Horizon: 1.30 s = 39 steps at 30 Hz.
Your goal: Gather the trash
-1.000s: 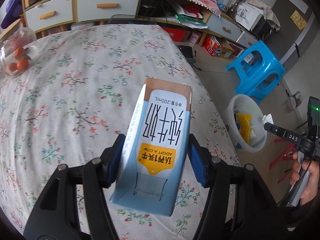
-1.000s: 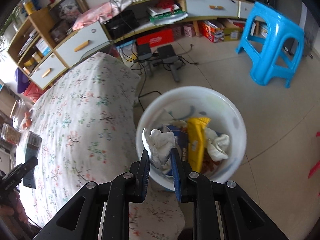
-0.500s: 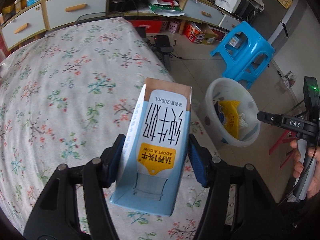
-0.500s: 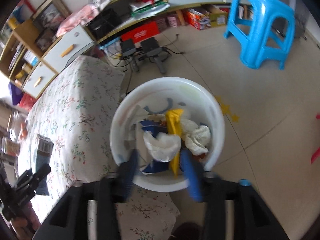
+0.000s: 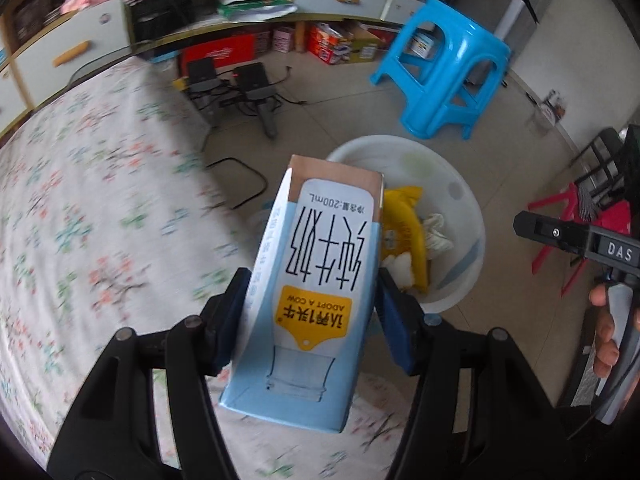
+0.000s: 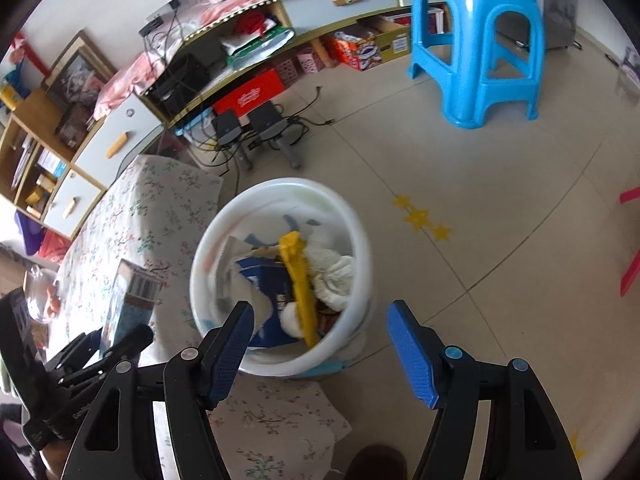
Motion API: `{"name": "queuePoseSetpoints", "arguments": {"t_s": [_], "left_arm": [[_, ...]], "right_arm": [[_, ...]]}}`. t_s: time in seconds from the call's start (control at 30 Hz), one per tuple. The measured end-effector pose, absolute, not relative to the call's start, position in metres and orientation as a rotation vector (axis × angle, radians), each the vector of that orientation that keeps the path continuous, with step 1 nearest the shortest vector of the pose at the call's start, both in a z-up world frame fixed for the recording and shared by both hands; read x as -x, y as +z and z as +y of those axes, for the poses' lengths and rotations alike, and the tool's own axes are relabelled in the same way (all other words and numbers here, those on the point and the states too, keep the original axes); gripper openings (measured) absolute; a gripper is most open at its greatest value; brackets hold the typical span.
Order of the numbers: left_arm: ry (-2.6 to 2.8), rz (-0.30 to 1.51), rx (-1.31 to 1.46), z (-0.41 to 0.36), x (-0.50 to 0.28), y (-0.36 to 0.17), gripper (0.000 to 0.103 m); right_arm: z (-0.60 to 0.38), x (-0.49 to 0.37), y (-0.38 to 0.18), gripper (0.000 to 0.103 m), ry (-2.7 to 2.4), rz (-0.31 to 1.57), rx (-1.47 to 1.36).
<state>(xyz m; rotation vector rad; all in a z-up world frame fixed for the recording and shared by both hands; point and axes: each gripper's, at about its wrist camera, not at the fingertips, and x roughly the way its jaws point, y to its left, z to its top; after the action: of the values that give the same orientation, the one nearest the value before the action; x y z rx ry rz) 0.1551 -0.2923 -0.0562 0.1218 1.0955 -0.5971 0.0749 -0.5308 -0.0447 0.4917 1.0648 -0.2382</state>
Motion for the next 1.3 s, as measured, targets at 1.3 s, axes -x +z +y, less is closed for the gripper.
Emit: {"name": "queuePoseSetpoints", "arguments": {"t_s": [1.3], "left_arm": [[-0.243, 0.915, -0.107, -0.125, -0.067, 0.01, 0.102]], "right_arm": [[-0.394, -0.036, 0.031, 0.087, -0.122, 0.958, -0.258]]}}
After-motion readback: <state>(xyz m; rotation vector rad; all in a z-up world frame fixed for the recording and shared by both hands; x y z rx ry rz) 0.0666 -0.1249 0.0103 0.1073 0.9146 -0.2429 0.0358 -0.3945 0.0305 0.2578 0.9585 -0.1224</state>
